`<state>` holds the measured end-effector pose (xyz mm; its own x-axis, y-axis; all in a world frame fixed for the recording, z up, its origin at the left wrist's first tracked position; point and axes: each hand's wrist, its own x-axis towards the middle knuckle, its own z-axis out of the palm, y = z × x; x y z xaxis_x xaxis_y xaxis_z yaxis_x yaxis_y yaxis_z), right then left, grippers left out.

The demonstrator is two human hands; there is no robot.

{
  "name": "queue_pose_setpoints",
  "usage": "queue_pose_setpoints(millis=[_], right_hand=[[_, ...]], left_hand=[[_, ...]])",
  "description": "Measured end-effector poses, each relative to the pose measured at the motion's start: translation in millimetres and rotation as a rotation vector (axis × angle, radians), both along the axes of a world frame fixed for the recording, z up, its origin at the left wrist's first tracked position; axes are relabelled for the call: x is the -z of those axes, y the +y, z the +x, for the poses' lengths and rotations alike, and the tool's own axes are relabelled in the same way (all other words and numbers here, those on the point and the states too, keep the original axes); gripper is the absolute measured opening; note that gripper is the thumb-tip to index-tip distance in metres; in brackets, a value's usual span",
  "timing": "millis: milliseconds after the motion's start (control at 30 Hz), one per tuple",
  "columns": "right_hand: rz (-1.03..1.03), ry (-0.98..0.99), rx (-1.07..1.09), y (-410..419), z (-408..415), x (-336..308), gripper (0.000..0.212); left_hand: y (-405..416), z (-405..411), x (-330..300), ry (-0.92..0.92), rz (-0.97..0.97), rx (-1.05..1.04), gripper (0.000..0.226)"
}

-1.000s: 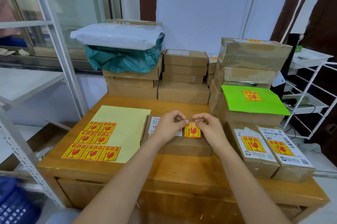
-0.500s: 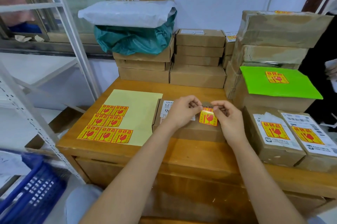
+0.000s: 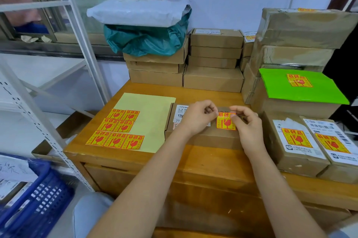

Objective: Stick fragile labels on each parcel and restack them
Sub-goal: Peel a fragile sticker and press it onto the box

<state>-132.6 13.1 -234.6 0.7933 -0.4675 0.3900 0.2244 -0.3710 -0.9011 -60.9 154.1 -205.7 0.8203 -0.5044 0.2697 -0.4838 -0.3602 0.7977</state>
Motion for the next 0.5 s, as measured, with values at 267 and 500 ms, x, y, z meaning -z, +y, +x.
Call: queue_pose_setpoints(millis=[267,500], right_hand=[[0.03,0.046,-0.029,-0.6,-0.1,-0.5,0.022],[0.02,0.041,-0.025,-1.8,2.3,2.8,0.029]], left_hand=[[-2.8,-1.2,-0.2,-0.033,0.039,-0.029,0.005],[-3.3,-1.0,0.7,-0.061,0.054,-0.036,0.006]])
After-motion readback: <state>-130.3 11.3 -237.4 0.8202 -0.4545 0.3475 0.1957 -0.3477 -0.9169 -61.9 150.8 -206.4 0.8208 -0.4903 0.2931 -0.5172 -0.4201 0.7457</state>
